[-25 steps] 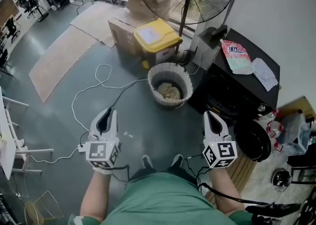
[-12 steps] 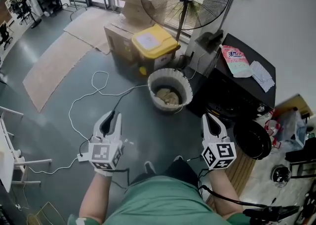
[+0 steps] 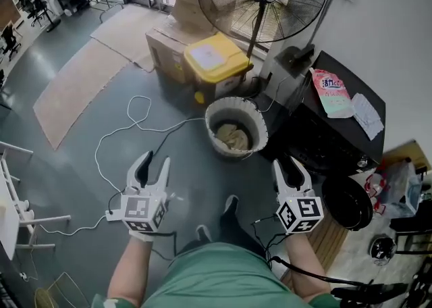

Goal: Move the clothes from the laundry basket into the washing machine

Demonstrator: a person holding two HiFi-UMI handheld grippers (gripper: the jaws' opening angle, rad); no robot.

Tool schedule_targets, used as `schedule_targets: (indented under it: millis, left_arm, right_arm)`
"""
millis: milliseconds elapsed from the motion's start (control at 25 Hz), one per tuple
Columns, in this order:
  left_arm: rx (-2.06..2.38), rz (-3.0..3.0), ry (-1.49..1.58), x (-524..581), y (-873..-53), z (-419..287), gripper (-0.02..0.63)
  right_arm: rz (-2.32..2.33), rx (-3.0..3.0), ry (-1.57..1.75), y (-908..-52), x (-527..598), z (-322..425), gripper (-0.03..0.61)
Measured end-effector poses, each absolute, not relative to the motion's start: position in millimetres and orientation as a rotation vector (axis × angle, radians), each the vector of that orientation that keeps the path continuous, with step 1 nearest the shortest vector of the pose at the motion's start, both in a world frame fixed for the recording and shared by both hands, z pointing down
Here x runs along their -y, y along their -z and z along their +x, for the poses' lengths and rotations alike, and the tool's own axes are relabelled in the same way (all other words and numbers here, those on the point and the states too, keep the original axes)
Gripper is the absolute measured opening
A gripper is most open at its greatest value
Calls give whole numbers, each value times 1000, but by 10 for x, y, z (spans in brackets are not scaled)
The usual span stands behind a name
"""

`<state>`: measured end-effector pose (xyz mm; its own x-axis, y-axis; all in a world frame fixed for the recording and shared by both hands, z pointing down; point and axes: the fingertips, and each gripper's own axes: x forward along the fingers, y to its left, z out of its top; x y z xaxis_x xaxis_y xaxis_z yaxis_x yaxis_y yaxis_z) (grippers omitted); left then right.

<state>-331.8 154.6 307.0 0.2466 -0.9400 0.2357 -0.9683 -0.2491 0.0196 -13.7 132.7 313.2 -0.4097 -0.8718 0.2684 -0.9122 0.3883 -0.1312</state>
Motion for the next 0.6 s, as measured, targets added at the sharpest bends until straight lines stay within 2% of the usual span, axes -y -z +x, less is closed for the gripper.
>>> schedule_targets:
  millis: [600]
  left_arm:
    - [1884, 2182, -340, -441, -3295, -2834, 186]
  right_arm:
    - [1378, 2553, -504, -3663, 256, 99, 140]
